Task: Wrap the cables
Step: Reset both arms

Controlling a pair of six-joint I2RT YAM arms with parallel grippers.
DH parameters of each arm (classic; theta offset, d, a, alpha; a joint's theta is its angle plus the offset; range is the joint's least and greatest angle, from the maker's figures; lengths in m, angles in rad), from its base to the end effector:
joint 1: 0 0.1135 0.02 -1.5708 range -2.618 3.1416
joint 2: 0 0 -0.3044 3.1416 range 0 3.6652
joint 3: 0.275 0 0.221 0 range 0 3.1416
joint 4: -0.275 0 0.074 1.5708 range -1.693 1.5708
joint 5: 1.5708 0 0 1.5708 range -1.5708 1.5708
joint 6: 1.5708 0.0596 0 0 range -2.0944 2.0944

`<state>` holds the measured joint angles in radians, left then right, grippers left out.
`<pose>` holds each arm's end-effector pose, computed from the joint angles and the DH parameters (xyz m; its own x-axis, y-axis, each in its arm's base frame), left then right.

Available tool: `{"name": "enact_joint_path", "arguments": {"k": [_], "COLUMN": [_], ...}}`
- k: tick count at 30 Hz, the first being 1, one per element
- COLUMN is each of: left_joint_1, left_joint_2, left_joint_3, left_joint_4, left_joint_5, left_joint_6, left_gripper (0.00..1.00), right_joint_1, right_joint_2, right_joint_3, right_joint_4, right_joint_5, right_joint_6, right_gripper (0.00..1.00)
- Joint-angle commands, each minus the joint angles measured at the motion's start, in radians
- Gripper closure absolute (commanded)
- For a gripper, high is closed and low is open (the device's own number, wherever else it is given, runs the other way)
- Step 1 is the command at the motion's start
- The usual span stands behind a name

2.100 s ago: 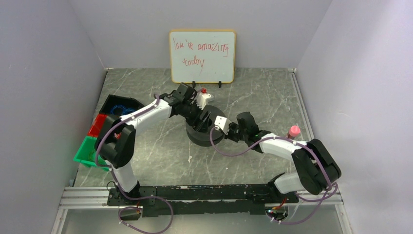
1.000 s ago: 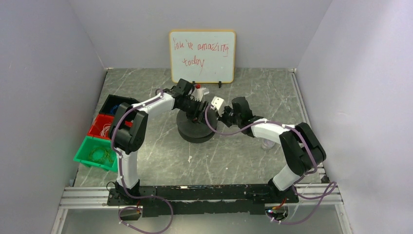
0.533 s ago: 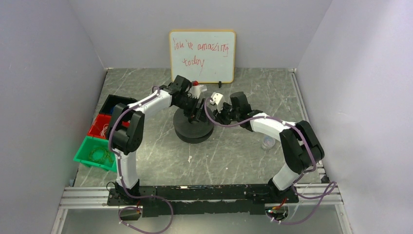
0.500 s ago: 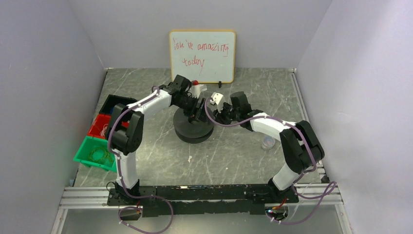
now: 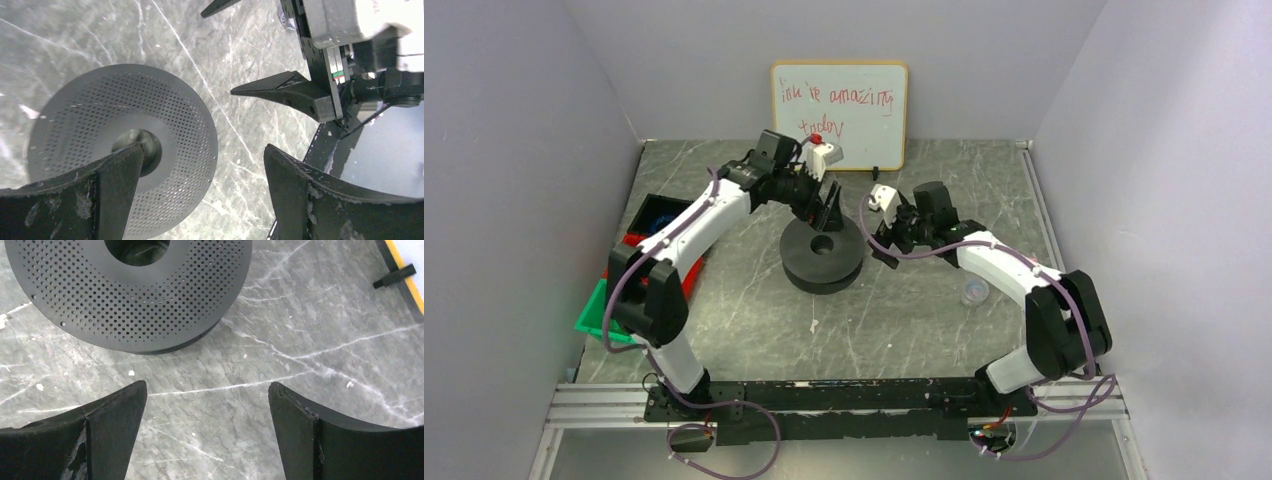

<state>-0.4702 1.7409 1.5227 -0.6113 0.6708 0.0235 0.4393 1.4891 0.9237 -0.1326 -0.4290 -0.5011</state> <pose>0.3163 -0.2023 0.3370 -0.6402 0.3460 -0.6858 0.7443 0.5001 -0.4425 0.2656 0.1522 0.2712 -0.1858 -0.5700 -0.8004 -0.8716 0.4717 -0.1336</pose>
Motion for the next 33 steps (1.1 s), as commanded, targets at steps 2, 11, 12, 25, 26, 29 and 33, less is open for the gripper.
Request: {"name": "enact_joint_path", "arguments": {"k": [2,11,12,25,26,29,33], "left_joint_1": [0.057,0.334,0.366,0.444,0.443,0.443,0.444], "left_joint_2": [-0.148,-0.309,-0.329,-0.74,-0.773,-0.861,-0.973], "left_joint_3": [-0.009,-0.209,-0.234,-0.45,-0.468,-0.532,-0.643], "left_joint_4": [-0.012,-0.017,-0.019,-0.104,-0.099,-0.108,-0.085], "left_joint_5": [-0.095,-0.045,-0.014,-0.202,-0.264,-0.373,-0.398], "left_joint_6": [0.063,0.125,0.14,0.186,0.177,0.19,0.19], "left_gripper": [0.05,0.05,0.05,0.05,0.05,0.05,0.05], "right_joint_1": [-0.017,-0.115,-0.127,-0.13,-0.13,-0.13,-0.134], "right_joint_2": [-0.086,-0.284,-0.319,-0.758,-0.796,-0.919,-1.083], "right_joint_3": [0.07,0.105,0.086,-0.033,-0.052,-0.123,-0.216], "right_joint_4": [-0.112,-0.263,-0.239,-0.251,-0.25,-0.237,-0.211], "right_joint_5": [0.013,0.005,0.015,0.453,0.462,0.461,0.489], "right_joint_6": [0.001,0.067,0.101,0.339,0.324,0.272,0.261], "right_gripper": [0.01,0.01,0.01,0.01,0.01,0.01,0.01]}}
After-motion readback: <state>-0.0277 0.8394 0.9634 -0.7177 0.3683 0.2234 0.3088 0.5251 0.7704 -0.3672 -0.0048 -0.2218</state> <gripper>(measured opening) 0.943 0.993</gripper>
